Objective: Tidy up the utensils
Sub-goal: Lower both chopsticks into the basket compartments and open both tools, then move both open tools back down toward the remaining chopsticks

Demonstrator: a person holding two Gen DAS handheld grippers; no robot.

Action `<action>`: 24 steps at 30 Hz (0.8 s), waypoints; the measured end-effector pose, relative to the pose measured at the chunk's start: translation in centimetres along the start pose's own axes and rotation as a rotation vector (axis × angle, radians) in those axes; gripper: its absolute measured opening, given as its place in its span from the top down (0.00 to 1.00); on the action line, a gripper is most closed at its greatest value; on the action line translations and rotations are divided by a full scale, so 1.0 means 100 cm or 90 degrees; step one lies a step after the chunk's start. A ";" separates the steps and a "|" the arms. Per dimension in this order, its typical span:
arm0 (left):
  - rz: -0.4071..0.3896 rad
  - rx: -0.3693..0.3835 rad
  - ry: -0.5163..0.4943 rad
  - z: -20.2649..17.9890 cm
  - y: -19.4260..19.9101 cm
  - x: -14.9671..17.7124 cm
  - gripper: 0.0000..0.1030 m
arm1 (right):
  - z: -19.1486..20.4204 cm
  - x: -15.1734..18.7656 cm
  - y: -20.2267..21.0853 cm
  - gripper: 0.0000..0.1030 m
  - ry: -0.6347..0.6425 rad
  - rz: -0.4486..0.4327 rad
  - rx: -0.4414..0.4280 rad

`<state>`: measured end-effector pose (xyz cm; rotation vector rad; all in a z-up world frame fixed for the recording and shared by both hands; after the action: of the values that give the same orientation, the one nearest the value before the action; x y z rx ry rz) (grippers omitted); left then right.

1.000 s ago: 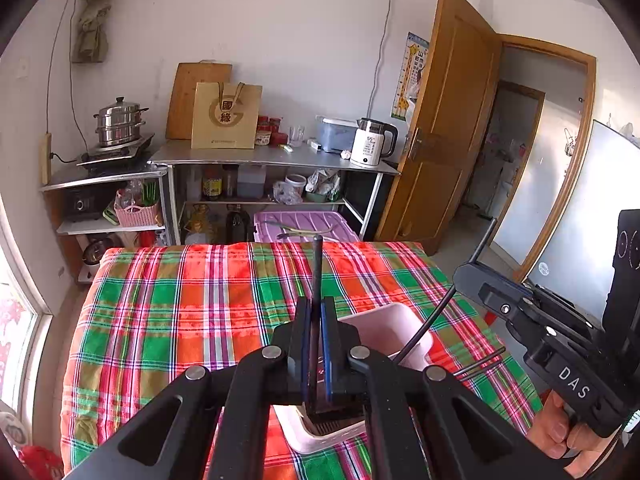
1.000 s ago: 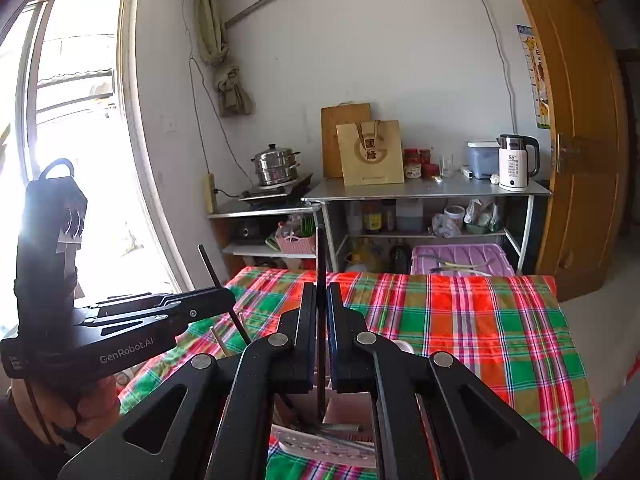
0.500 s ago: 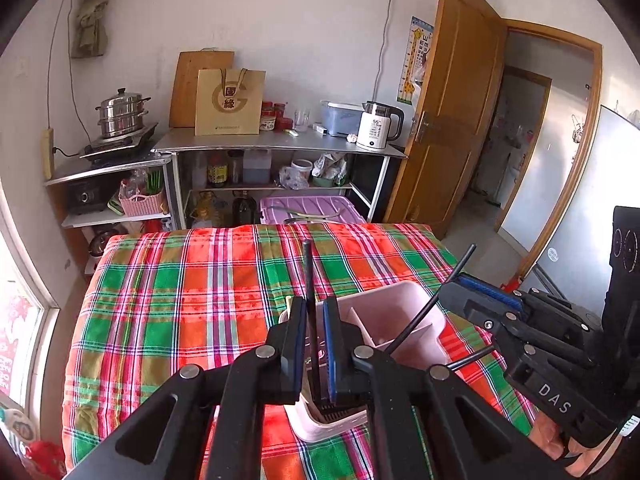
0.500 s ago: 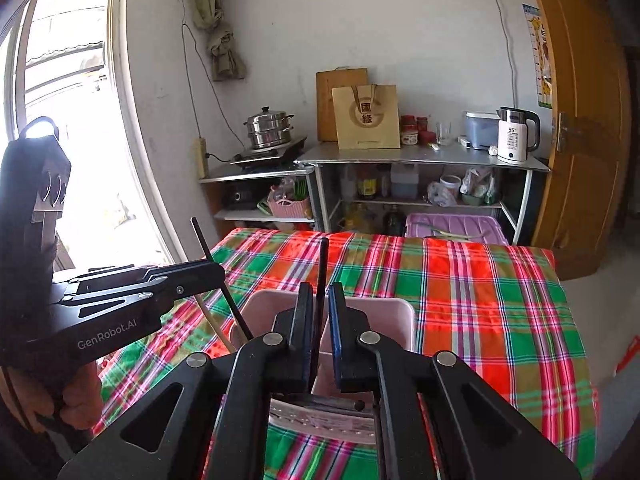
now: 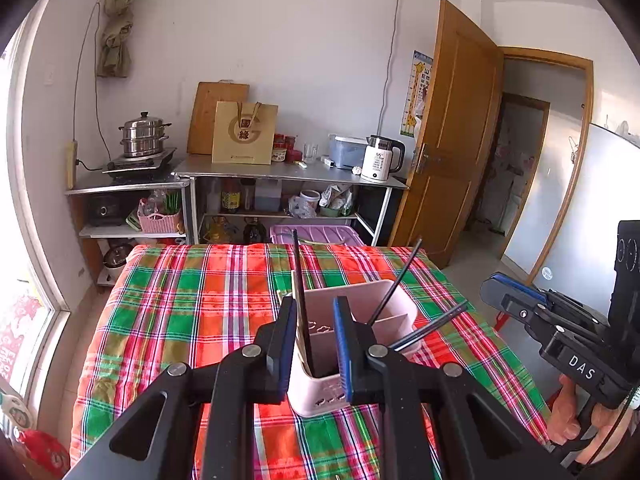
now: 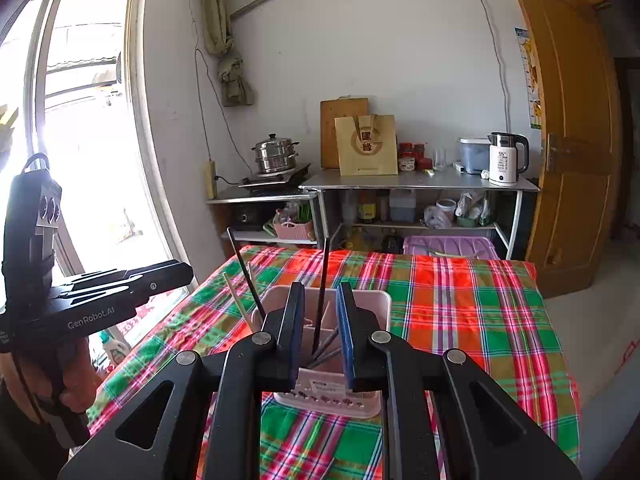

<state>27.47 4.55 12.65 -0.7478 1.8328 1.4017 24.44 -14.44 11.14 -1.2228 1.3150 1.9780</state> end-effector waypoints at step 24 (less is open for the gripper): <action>0.034 0.022 0.001 -0.035 0.053 0.148 0.82 | -0.008 0.105 0.070 0.84 -0.037 0.027 0.000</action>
<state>13.93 2.06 4.28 -0.6880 1.8861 1.3999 14.22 -19.19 5.32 -1.1379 1.3233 2.0270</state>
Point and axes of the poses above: each gripper's, at about its wrist camera, not at the fingertips, and y roughly against the way its jaws point, z to its left, x to its underside, the point moved 6 cm from there along -y, roughly the way its jaws point, and after that the axes turned 5 degrees about z, right-handed, at the moved point
